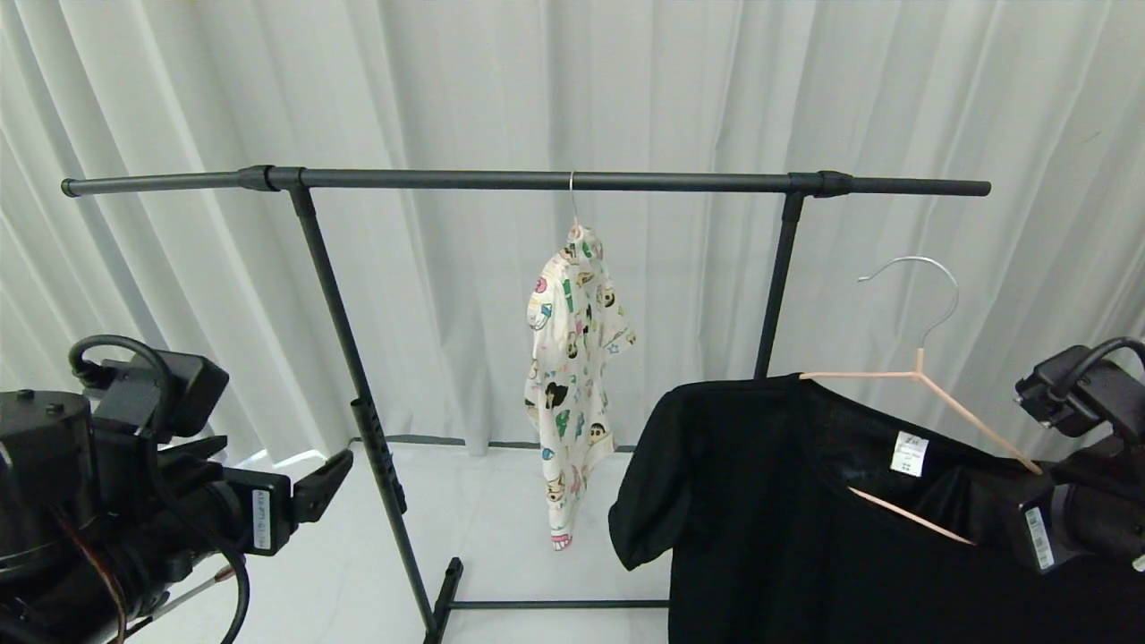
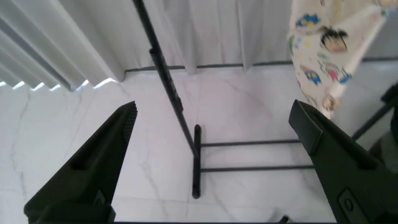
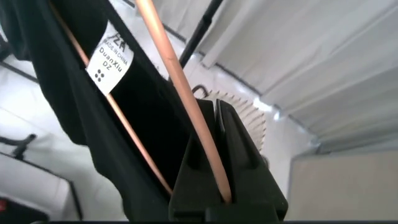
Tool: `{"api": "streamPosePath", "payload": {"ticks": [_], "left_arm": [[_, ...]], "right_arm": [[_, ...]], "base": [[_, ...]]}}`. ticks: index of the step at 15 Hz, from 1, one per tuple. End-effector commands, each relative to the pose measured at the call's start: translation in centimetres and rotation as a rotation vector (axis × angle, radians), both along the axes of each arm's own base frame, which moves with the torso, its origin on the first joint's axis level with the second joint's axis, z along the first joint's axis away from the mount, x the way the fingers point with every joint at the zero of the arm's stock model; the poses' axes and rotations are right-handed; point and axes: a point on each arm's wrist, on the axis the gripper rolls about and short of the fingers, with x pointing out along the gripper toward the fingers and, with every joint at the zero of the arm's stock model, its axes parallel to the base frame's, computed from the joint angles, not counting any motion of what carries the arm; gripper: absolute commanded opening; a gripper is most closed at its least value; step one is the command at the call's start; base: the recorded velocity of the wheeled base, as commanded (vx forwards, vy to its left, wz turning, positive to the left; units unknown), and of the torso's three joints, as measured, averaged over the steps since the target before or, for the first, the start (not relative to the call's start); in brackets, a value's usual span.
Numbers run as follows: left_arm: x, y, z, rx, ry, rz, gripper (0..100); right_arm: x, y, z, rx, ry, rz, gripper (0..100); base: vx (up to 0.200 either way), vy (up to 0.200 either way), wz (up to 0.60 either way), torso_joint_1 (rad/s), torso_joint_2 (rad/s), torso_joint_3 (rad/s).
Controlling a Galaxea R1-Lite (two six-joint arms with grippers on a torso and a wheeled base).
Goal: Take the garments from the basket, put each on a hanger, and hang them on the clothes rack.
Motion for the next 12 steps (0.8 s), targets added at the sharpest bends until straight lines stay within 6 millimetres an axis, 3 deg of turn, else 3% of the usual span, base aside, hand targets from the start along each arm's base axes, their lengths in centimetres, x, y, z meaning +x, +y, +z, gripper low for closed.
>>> {"api": "streamPosePath", "payload": {"ticks": [1, 4, 10, 12], "left_arm": [[-0.4, -0.5, -0.7, 0.024, 0.026, -0.039, 100], [-0.2, -0.6, -0.8, 0.030, 0.033, -0.047, 100], [-0.2, -0.6, -0.8, 0.039, 0.033, -0.050, 100], [-0.2, -0.6, -1.0, 0.042, 0.040, -0.047, 100]], "right_arm": [[1.5, 0.8, -0.6, 0.025, 0.043, -0.057, 0], [3.6, 1.9, -0.3, 0.085, 0.061, -0.097, 0], [10.2, 6.4, 0.8, 0.138, 0.071, -0.097, 0], [10.6, 6.9, 2.0, 0.147, 0.109, -0.108, 0]], "base": [[0.000, 0.000, 0.00, 0.000, 0.00, 0.000], [0.000, 0.000, 0.00, 0.000, 0.00, 0.000], [0.000, 0.000, 0.00, 0.000, 0.00, 0.000], [0.000, 0.000, 0.00, 0.000, 0.00, 0.000]]}}
